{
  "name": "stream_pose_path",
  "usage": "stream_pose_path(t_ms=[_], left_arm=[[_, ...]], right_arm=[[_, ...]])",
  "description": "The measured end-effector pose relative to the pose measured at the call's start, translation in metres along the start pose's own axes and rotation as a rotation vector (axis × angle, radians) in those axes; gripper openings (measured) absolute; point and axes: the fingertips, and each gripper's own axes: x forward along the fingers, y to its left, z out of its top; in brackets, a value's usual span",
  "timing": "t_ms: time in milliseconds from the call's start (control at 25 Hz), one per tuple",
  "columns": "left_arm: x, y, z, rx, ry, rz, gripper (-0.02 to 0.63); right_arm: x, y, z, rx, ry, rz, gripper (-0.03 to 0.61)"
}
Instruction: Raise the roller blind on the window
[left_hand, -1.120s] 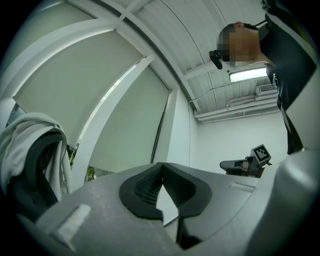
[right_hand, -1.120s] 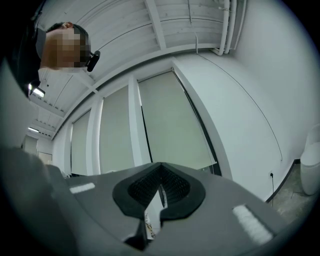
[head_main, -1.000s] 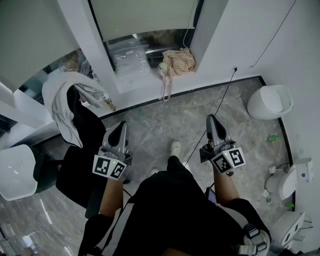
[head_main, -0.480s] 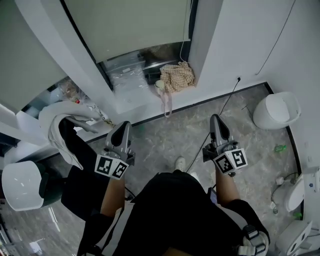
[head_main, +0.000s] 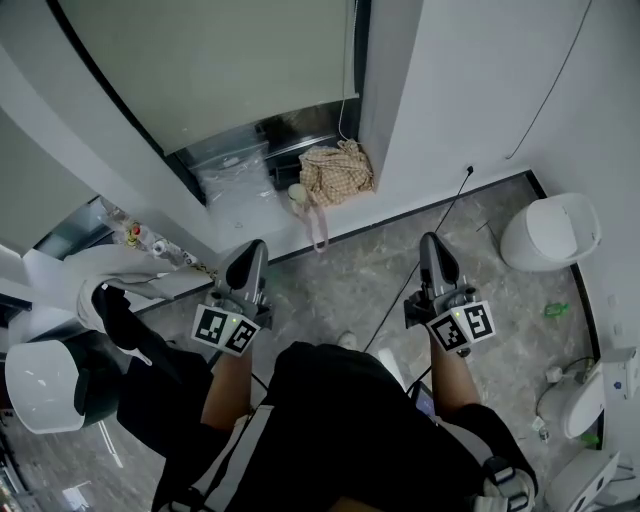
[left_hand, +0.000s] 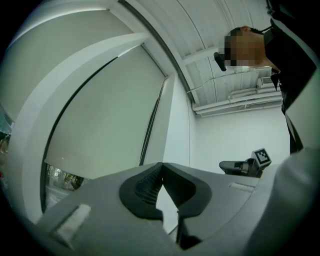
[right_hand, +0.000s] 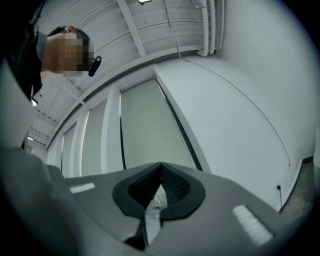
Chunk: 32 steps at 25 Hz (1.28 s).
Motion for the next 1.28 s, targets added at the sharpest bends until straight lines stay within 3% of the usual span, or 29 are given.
stream_pose_path(t_ms=[280, 560, 880, 1280], left_arm=[[0.058, -0.006, -0.031, -0.016, 0.062, -0.083, 0.0], [0.131, 0.021, -0.034, -0.024, 0.044, -0.165, 0.0], [0.211, 0.061, -0.027, -0.037, 0.02, -0.233, 0.0], [0.272, 0.111, -0.038, -0.077, 0.046, -0.289, 0.0]], right_arm=[[0.007, -0.053, 0.0, 0.026, -0.015, -0.094, -0.002], [0.04, -0.084, 0.001, 0.012, -0.03, -0.162, -0.002], [0.102, -0.111, 0.022, -0.043, -0.071, -0.201, -0.002], [0.168, -0.119, 0.022, -0.081, -0.064, -0.234, -0.002]])
